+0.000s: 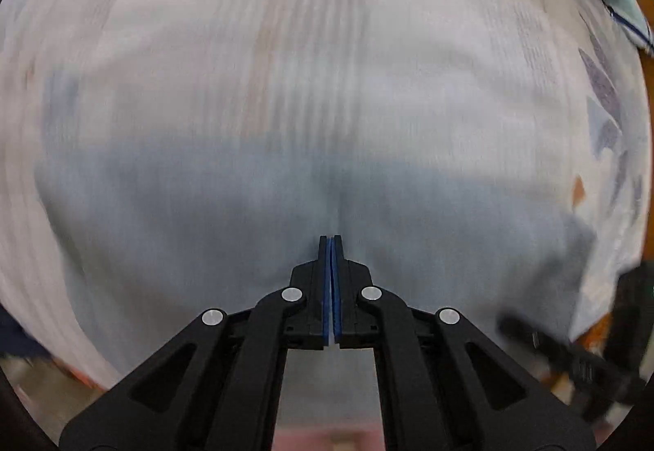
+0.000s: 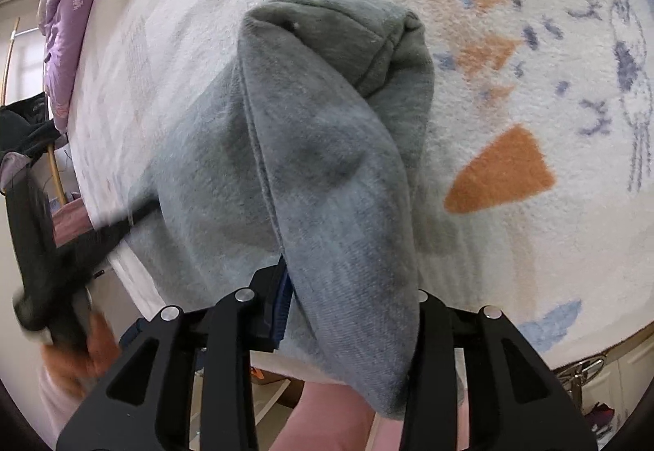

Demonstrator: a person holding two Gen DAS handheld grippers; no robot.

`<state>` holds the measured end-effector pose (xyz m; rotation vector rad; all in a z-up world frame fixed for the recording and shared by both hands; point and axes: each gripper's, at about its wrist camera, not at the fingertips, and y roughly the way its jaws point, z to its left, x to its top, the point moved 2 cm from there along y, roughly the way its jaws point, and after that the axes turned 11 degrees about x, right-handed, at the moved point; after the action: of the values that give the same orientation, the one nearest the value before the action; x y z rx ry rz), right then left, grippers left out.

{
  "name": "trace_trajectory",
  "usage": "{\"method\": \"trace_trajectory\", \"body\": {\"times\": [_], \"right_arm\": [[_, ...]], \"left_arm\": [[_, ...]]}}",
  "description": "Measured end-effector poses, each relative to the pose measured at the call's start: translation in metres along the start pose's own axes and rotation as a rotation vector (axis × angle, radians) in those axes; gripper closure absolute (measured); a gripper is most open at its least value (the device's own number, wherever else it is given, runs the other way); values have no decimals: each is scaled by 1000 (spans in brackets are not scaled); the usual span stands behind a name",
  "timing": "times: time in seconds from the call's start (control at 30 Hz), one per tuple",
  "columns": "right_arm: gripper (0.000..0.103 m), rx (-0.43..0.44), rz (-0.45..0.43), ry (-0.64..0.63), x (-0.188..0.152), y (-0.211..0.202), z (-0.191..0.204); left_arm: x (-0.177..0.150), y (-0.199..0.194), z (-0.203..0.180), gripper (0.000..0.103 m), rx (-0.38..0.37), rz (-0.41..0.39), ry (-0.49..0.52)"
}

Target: Fold large clothes

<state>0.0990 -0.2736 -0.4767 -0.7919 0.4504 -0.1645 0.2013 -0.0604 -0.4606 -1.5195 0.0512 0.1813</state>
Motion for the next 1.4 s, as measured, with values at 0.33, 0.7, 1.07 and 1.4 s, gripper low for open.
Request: {"method": "trace_trajectory", "body": {"times": [0.33, 0.7, 1.07, 1.4], "right_arm": [[60, -45, 10, 78, 2, 16, -15], [56, -52, 23, 38, 6, 11, -8], [40, 145, 129, 208, 21, 25, -44], [87, -54, 9, -172, -3, -6, 23]], "left_arm": [[-126, 37, 6, 101, -81, 42, -57], [-52, -24, -16, 100, -27, -84, 81], [-102, 23, 26, 101, 12, -111, -24], [-93, 33, -29, 100, 145, -130, 60]]}}
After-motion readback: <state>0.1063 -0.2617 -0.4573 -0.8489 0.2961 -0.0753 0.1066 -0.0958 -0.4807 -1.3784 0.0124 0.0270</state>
